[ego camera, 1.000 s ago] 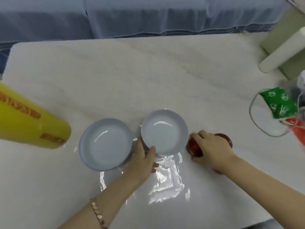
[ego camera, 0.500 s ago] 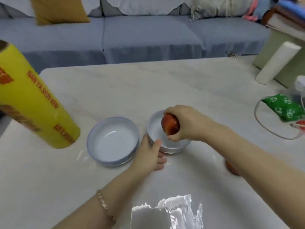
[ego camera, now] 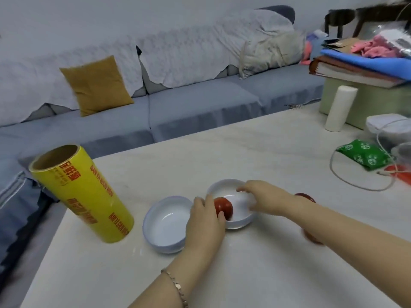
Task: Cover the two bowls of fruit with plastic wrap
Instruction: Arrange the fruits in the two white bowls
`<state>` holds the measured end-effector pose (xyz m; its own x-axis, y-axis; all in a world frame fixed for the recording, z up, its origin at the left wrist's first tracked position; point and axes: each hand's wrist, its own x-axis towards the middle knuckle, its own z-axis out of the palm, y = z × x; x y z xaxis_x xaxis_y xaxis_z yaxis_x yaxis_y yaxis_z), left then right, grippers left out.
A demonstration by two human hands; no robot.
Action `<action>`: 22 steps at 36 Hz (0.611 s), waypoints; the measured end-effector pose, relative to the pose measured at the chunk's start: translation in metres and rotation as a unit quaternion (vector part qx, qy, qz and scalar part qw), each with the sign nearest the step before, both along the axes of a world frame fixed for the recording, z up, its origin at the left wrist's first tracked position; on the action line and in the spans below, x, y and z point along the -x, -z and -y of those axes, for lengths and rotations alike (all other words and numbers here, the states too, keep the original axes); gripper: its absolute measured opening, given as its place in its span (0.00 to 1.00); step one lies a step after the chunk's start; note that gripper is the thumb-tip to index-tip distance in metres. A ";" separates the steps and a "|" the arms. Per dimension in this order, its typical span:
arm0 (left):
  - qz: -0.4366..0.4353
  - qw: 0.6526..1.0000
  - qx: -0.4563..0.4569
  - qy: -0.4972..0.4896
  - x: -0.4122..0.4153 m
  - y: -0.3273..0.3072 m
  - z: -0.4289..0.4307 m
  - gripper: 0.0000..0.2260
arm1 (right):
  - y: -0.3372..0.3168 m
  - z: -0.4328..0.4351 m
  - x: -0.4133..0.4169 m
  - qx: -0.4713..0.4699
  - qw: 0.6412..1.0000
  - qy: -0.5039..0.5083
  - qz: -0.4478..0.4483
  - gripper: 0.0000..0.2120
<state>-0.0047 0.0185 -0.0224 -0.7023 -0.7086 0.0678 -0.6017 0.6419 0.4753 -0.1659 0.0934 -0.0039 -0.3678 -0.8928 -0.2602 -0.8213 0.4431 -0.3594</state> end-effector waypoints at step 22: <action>0.006 0.995 -0.053 0.080 0.036 0.027 0.042 0.05 | 0.005 -0.052 0.045 0.153 0.963 0.222 -0.027 0.31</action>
<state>-0.0412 -0.0237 -0.0495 -0.8076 -0.5897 -0.0099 -0.5010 0.6771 0.5389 -0.2109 0.1453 -0.0088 -0.7362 -0.6765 0.0204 -0.5968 0.6347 -0.4909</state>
